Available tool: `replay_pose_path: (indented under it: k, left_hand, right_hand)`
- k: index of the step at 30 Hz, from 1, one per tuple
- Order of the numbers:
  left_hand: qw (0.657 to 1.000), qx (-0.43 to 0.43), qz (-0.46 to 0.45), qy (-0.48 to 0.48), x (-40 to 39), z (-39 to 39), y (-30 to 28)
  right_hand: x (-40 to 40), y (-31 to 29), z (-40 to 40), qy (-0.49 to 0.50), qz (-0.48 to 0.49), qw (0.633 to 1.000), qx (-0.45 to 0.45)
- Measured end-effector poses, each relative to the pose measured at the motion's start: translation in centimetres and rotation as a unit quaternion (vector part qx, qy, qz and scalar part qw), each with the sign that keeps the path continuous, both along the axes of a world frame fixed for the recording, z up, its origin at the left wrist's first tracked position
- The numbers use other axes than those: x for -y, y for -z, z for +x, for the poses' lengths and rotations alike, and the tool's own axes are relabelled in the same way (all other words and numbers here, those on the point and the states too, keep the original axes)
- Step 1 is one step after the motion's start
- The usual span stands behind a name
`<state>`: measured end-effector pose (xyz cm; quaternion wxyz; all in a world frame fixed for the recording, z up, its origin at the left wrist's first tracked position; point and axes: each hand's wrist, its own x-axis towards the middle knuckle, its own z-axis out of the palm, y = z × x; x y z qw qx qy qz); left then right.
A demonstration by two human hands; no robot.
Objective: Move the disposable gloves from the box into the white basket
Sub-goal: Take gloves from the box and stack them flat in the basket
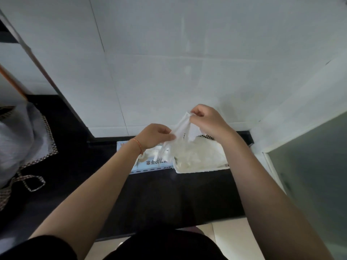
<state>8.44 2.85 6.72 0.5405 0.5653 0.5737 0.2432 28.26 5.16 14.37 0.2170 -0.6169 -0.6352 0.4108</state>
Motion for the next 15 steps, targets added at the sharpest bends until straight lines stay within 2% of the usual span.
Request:
replay_pose_path:
  k: [4, 8, 10, 12, 15]
  left_hand:
    - [0.999, 0.028, -0.028, -0.007, -0.1, 2.0, 1.4]
    - [0.992, 0.091, -0.044, -0.073, -0.8, 3.4, 1.2]
    - [0.995, 0.052, -0.039, -0.082, -1.9, 3.9, 1.3]
    - [0.997, -0.035, -0.024, -0.06, -3.6, 4.6, 2.2]
    - [0.986, -0.16, -0.005, 0.037, -5.8, 6.6, 5.1]
  right_hand:
    - [-0.4, 1.1, 2.6, 0.081, -0.016, 0.995, -0.047]
    - [-1.2, 2.5, 5.2, 0.123, -0.049, 0.989, -0.072]
    - [-1.8, 3.7, 6.6, 0.14, -0.077, 0.981, -0.105]
    - [-2.5, 5.6, 8.3, 0.162, -0.134, 0.967, -0.144]
    - [-2.6, 9.4, 10.7, 0.178, -0.187, 0.957, -0.135]
